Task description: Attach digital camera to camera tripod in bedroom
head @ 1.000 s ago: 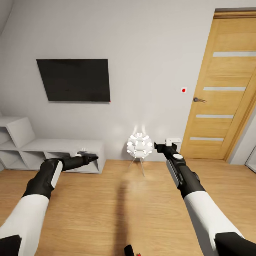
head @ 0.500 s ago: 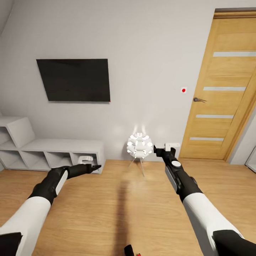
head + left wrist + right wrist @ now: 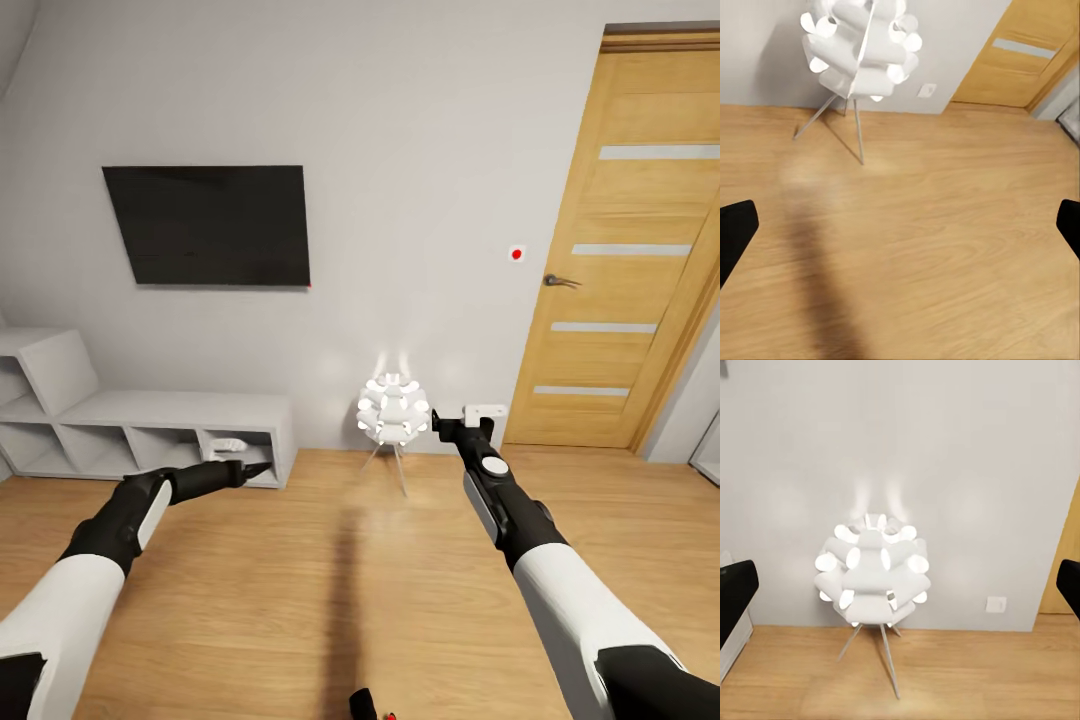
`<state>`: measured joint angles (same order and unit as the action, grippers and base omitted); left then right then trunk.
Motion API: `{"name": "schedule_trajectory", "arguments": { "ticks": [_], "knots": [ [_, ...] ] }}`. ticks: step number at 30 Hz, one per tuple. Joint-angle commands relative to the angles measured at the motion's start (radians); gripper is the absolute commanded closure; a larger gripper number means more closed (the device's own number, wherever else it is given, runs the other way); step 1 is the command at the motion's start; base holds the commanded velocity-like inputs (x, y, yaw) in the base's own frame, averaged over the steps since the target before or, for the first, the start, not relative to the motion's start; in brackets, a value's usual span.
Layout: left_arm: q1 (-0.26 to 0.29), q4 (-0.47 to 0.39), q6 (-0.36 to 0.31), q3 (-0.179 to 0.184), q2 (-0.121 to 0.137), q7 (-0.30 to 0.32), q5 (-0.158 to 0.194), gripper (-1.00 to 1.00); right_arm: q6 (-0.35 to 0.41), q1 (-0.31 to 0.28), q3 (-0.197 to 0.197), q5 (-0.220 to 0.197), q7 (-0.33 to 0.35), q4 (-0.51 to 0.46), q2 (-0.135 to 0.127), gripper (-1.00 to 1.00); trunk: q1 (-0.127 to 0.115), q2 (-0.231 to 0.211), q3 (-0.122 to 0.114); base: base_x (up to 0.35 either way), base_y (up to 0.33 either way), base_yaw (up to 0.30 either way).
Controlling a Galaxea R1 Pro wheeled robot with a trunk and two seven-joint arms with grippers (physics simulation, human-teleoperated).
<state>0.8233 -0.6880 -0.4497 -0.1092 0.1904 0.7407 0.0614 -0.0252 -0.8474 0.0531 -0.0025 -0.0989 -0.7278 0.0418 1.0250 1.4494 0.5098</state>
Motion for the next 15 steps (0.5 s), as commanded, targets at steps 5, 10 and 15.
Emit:
{"name": "schedule_trajectory", "arguments": {
  "ticks": [5, 10, 15],
  "knots": [
    [0.000, -0.003, -0.010, -0.013, 0.005, 0.069, 0.007, -1.00, -0.005, -0.001, 0.004, 0.000, -0.006, 0.004, 0.000, -1.00, 0.000, 0.001, 0.001, 0.000, 0.000, 0.000],
    [0.000, -0.005, -0.010, -0.020, 0.012, 0.138, 0.007, -1.00, -0.005, -0.001, 0.004, -0.001, -0.006, 0.007, 0.000, -1.00, 0.000, 0.001, 0.001, 0.000, 0.000, 0.000],
    [0.000, -0.005, -0.011, -0.021, 0.016, 0.165, 0.007, -1.00, -0.005, -0.001, 0.003, -0.001, -0.006, 0.008, 0.000, -1.00, 0.000, 0.001, 0.001, 0.000, 0.000, 0.000]
  ]
}}
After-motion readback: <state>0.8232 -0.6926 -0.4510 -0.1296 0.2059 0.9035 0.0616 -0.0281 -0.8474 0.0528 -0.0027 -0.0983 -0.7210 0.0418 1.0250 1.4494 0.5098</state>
